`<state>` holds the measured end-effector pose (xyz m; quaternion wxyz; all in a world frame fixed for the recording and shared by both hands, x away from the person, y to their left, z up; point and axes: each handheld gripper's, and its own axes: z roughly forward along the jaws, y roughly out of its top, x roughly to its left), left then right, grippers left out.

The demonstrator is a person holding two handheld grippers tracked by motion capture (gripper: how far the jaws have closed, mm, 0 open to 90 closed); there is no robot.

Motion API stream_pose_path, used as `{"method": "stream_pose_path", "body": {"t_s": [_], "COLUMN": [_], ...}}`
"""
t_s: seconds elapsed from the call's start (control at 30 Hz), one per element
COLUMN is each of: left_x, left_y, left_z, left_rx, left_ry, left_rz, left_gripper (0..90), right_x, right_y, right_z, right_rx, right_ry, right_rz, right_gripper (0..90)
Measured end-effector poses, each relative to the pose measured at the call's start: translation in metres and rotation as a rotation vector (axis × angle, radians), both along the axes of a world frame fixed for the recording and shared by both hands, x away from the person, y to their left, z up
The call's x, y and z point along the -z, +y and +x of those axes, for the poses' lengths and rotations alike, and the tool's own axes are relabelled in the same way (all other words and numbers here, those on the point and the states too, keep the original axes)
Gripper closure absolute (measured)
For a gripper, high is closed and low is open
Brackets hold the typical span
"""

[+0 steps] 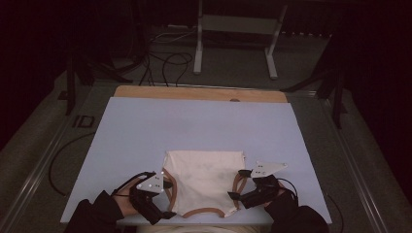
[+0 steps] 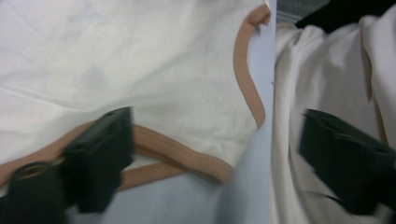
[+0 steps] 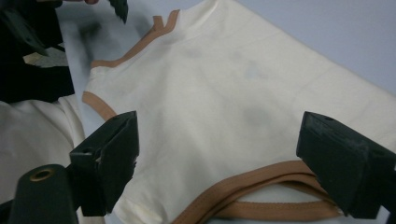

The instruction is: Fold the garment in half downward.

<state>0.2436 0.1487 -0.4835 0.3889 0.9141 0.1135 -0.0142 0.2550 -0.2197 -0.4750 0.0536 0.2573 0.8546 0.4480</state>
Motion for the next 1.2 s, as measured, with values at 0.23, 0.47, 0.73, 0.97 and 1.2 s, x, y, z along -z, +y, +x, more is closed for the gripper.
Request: {"method": "stream_pose_path", "body": {"t_s": [0.23,0.47,0.73,0.97,1.2], "left_x": [-0.007,-0.015,-0.025,-0.032,-0.037], "left_y": [0.002,0.005,0.008,0.011,0.014], "left_z": [0.007,0.018,0.033,0.045,0.058], "left_rx": [-0.031,-0.068,-0.113,-0.135,-0.165], "left_ry": [-0.003,-0.018,-0.04,-0.05,-0.046], "left_rz": [-0.02,-0.039,-0.054,-0.05,-0.058], "left_gripper": [0.1,0.2,0.2,0.2,0.2], "right_x": [-0.003,-0.007,-0.018,-0.029,-0.04], "right_y": [-0.001,-0.003,-0.007,-0.008,-0.006], "right_z": [0.002,0.007,0.021,0.031,0.043], "right_rx": [0.003,0.01,0.052,0.065,0.077], "right_ry": [-0.027,-0.035,-0.075,-0.103,-0.127], "right_rz": [0.002,0.012,-0.004,-0.016,-0.006], "right_gripper": [12.0,11.8,12.6,12.8,12.7]}}
